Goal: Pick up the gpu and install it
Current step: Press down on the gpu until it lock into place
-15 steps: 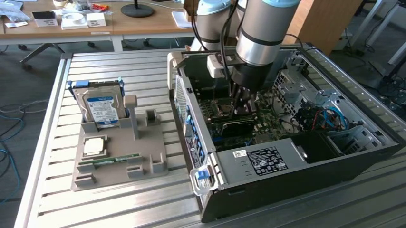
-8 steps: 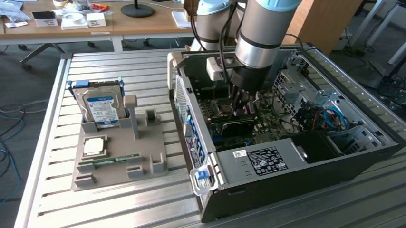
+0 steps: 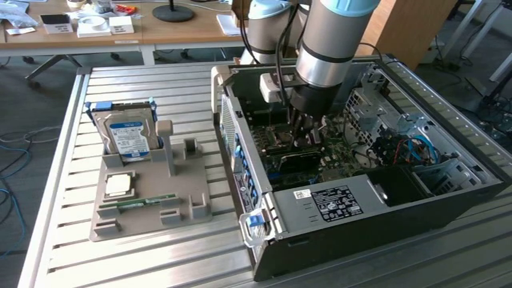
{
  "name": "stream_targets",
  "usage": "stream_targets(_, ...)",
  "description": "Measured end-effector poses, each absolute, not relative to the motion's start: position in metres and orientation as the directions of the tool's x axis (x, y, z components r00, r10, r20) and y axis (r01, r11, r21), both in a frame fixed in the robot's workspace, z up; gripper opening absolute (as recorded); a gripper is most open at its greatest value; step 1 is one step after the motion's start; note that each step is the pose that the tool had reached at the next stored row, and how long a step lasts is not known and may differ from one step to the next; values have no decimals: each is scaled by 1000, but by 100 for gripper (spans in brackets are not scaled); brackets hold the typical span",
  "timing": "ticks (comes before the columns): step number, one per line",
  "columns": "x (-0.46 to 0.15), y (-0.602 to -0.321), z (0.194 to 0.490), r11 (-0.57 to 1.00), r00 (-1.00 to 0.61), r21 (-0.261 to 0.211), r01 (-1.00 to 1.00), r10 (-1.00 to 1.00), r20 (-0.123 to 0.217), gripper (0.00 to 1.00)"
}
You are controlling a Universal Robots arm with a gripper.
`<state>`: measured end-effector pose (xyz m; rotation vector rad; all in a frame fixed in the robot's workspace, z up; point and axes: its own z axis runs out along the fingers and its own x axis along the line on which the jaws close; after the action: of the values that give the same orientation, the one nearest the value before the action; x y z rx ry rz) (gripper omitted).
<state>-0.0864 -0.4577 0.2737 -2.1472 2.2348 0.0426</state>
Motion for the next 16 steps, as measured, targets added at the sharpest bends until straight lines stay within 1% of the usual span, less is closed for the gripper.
stream_targets(16, -86, -458, 267, 40, -40, -9, -999, -998, -49, 11)
